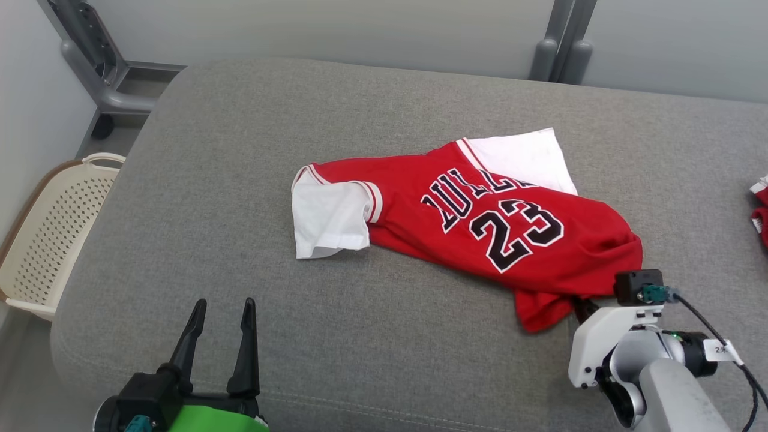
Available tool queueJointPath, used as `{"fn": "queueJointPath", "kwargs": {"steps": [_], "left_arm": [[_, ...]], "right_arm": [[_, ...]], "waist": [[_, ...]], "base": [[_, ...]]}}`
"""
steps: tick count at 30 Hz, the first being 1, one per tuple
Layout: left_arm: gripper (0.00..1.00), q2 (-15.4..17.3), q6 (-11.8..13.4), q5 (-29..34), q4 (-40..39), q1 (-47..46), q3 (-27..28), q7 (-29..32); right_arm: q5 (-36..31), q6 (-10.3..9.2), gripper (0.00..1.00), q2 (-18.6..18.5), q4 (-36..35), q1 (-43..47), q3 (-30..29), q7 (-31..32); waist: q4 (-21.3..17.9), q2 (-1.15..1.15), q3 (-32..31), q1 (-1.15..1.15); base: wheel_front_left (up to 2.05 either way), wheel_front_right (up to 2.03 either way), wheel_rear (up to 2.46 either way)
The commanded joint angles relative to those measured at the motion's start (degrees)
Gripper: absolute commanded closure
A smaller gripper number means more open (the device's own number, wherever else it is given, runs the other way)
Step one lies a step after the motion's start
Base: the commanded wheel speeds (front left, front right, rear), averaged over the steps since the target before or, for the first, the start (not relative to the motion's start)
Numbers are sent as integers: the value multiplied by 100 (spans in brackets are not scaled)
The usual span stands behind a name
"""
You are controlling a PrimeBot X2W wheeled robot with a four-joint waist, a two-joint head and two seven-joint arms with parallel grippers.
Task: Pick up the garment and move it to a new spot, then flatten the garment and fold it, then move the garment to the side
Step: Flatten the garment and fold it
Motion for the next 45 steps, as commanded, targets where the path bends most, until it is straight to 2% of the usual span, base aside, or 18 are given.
{"fn": "queueJointPath", "kwargs": {"steps": [1, 9, 15, 19, 24, 33, 34, 35, 36, 37, 42, 45], "left_arm": [[0, -22, -25, 44, 8, -75, 23, 4], [0, -86, -82, 105, 53, -41, 92, 4], [0, -114, -108, 138, 38, -26, 124, 4], [0, -128, -128, 161, 61, -44, 138, 4], [0, -149, -157, 183, 83, -73, 136, 4], [0, -137, -205, 225, 150, -78, 187, 4], [0, -130, -214, 225, 158, -74, 186, 4], [0, -124, -217, 232, 171, -67, 185, 5], [0, -121, -222, 241, 177, -59, 186, 5], [0, -122, -226, 244, 180, -48, 189, 4], [0, -110, -238, 267, 194, 9, 193, 4], [0, -113, -244, 259, 191, 45, 194, 4]], "right_arm": [[-122, -2, 100, -26, -123, -76, -99, -22], [-706, -3, 100, -53, -1299, -271, -569, 238], [-832, -2, 100, -221, -2387, -381, -901, 522], [-778, -2, 100, -239, -2824, -352, -1249, 729], [-956, -2, 100, -179, -2801, 3, -1824, 1082], [-1355, -3, 100, -65, -1919, 555, -2335, 1342], [-1365, -3, 69, -57, -1789, 614, -2337, 1380], [-1372, -3, 60, -50, -1660, 679, -2333, 1436], [-1389, -3, 35, -50, -1535, 740, -2370, 1534], [-1406, -4, 0, -49, -1448, 795, -2381, 1629], [-1391, -5, 0, -27, -1290, 941, -2502, 1932], [-1422, -5, 0, -32, -1421, 998, -2596, 1907]], "waist": [[-8, 0, -20, 0], [-72, 0, -106, 0], [-95, 0, -117, 0], [-96, 0, -119, 0], [-65, 0, -115, 0], [-64, 0, -128, 0], [-67, 0, -138, 0], [-72, 0, -151, 0], [-79, 0, -164, 0], [-87, 0, -176, 0], [-122, 0, -219, 0], [-153, 0, -241, 0]], "base": [[0, 0, 0], [0, 0, 0], [0, 0, 0], [0, 0, 0], [0, 0, 0], [0, 0, 0], [0, 0, 0], [0, 0, 0], [0, 0, 0], [0, 0, 0], [0, 0, 0], [0, 0, 0]]}}
